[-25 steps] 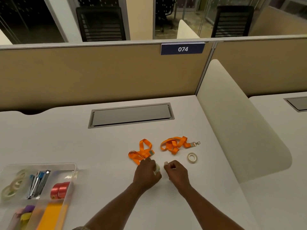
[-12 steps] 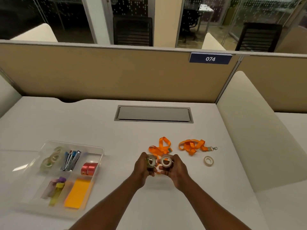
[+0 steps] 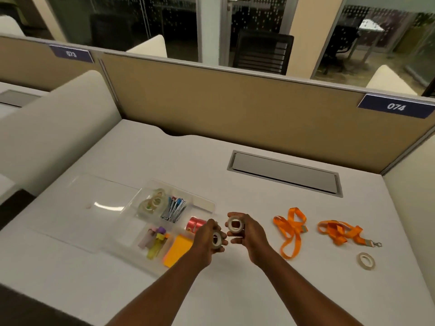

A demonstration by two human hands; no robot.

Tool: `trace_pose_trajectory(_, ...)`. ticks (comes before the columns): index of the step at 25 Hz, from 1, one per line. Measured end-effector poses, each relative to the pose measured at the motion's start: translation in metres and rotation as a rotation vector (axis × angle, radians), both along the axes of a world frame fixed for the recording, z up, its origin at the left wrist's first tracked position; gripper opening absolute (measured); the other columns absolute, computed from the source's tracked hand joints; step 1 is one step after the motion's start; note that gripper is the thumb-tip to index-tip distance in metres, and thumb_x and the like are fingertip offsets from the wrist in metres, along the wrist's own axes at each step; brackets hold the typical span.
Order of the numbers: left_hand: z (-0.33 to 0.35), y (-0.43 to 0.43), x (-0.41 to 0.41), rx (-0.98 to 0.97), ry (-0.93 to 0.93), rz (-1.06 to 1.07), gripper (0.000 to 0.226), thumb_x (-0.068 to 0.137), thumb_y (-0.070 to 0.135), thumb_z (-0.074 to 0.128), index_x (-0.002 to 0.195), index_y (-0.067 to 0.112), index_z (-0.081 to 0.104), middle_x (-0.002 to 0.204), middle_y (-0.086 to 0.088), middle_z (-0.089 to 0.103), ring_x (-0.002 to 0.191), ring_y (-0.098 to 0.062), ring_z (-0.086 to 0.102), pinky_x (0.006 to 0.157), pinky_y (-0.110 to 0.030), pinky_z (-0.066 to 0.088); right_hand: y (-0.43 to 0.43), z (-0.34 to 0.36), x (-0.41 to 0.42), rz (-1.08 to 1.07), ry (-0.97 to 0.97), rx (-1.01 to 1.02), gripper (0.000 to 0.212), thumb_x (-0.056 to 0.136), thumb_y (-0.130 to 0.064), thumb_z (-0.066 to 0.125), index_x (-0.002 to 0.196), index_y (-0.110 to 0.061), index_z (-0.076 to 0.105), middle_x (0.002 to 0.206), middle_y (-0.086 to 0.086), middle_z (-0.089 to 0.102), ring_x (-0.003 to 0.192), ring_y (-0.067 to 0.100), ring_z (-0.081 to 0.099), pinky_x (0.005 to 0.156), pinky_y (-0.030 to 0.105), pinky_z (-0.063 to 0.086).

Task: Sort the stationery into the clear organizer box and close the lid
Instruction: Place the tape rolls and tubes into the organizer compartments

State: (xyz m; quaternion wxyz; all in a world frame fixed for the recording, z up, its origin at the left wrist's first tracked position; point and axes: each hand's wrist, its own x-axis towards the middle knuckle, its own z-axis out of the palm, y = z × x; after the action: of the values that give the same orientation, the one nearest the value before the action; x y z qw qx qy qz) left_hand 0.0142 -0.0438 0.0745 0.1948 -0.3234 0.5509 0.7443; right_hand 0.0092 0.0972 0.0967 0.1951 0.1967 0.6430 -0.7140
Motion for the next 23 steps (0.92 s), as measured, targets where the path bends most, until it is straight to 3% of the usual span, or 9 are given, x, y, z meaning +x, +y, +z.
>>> trace_pose_trajectory(5,0.006,-0.078,-0.008,0.147,0.006,0.123,0.014,0.08,0.018,0.043,0.083,0.01,0.055,0.067,-0.013,0.054,0.052,-0.024,0.049,0.05,-0.028,0.04,-0.083,0.014,-0.021,0.137,0.071,0.051,0.025,0.099,-0.028,0.047,0.108,-0.027,0.071,0.101,0.007,0.075,0.087,0.023,0.071,0.07,0.031,0.058)
trace_pose_trajectory(7,0.006,-0.112,-0.015,0.123,-0.003,0.175,0.016,0.084,0.014,0.043,0.09,0.006,0.055,0.07,-0.013,0.05,0.054,-0.024,0.048,0.05,-0.03,0.042,-0.117,0.017,-0.033,0.205,0.091,0.103,0.024,0.1,-0.028,0.046,0.108,-0.031,0.069,0.101,0.004,0.074,0.087,0.022,0.069,0.069,0.031,0.058)
trace_pose_trajectory(10,0.003,-0.164,-0.028,-0.09,0.018,0.113,0.017,0.087,0.014,0.046,0.099,0.007,0.055,0.075,-0.01,0.051,0.061,-0.023,0.05,0.056,-0.036,0.046,-0.165,0.015,-0.053,0.335,0.178,0.255,0.029,0.101,-0.028,0.044,0.122,-0.028,0.065,0.115,0.0,0.069,0.094,0.019,0.066,0.079,0.035,0.057)
trace_pose_trajectory(13,-0.001,-0.208,-0.045,-0.551,0.143,-0.062,0.03,0.088,0.024,0.059,0.115,0.01,0.057,0.096,-0.008,0.064,0.081,-0.025,0.063,0.074,-0.041,0.056,-0.202,0.011,-0.073,0.465,0.261,0.442,0.036,0.101,-0.029,0.044,0.133,-0.025,0.059,0.13,0.003,0.065,0.115,0.023,0.062,0.1,0.039,0.05)
trace_pose_trajectory(16,-0.01,-0.24,-0.066,-0.911,0.227,-0.186,0.048,0.083,0.029,0.071,0.124,0.01,0.055,0.116,-0.008,0.062,0.105,-0.025,0.061,0.081,-0.029,0.046,-0.235,0.005,-0.093,0.551,0.254,0.54,0.04,0.098,-0.024,0.045,0.135,-0.021,0.058,0.135,0.008,0.062,0.122,0.03,0.058,0.106,0.045,0.046)
trace_pose_trajectory(20,-0.023,-0.256,-0.087,-1.043,0.337,-0.333,0.052,0.082,0.025,0.072,0.129,0.012,0.052,0.121,-0.009,0.063,0.113,-0.026,0.059,0.092,-0.035,0.048,-0.26,-0.008,-0.115,0.548,0.199,0.591,0.035,0.096,-0.023,0.045,0.126,-0.015,0.062,0.129,0.009,0.063,0.119,0.031,0.058,0.105,0.047,0.046)
trace_pose_trajectory(22,-0.029,-0.257,-0.093,-1.12,0.387,-0.401,0.052,0.084,0.024,0.069,0.132,0.014,0.05,0.123,-0.007,0.061,0.117,-0.026,0.057,0.096,-0.037,0.047,-0.264,-0.015,-0.123,0.572,0.222,0.644,0.021,0.096,-0.021,0.044,0.109,-0.018,0.06,0.12,0.011,0.063,0.11,0.025,0.056,0.1,0.04,0.047)
trace_pose_trajectory(23,-0.031,-0.258,-0.095,-1.165,0.398,-0.443,0.052,0.086,0.024,0.067,0.134,0.015,0.048,0.125,-0.007,0.06,0.118,-0.025,0.055,0.097,-0.036,0.046,-0.265,-0.018,-0.126,0.603,0.246,0.689,0.021,0.096,-0.019,0.044,0.111,-0.018,0.059,0.123,0.015,0.062,0.111,0.025,0.056,0.097,0.036,0.044)
